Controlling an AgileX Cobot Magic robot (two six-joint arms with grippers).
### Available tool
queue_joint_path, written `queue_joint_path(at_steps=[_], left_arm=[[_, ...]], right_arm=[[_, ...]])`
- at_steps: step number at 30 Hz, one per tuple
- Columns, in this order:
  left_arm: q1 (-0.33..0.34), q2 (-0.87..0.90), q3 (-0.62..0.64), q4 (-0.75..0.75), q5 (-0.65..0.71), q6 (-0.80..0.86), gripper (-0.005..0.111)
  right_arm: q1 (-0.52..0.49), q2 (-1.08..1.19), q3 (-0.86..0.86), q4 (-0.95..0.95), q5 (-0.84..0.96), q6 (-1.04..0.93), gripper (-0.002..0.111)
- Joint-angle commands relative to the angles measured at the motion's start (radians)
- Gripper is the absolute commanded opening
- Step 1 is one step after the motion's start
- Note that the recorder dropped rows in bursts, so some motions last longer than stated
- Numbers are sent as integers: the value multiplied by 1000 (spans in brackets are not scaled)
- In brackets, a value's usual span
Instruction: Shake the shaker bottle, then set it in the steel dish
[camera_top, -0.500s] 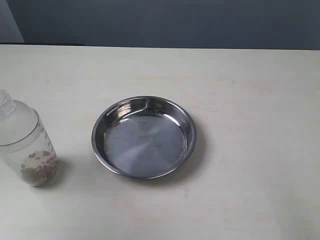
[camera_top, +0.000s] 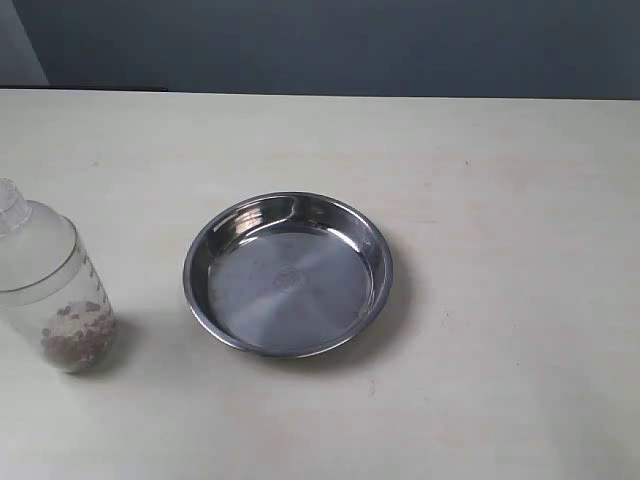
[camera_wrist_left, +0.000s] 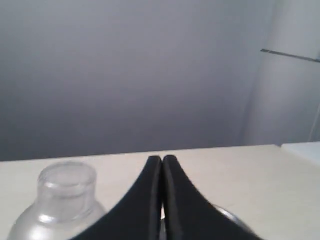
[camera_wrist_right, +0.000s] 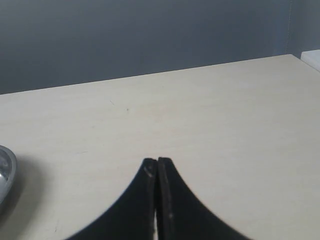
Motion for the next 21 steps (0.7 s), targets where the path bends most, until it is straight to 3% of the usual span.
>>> queue_joint_path(at_steps=[1, 3, 5, 9, 10, 16, 21], left_arm=[[-7, -1, 4, -15, -241, -11, 0], [-3, -1, -2, -82, -292, 37, 0], [6, -1, -64, -211, -256, 134, 0], [43, 66, -294, -482, 19, 617, 0], [50, 101, -339, -500, 70, 665, 0], [88, 390, -595, -407, 99, 749, 0], [92, 548, -665, -503, 144, 746, 0]], right_arm=[[-5, -5, 1, 0, -13, -2, -1], [-5, -5, 1, 0, -13, -2, -1], [-5, -5, 1, 0, -13, -2, -1], [-5, -5, 1, 0, -13, -2, -1], [-5, -5, 1, 0, -13, -2, -1], [-5, -5, 1, 0, -13, -2, -1], [-5, -5, 1, 0, -13, -2, -1]])
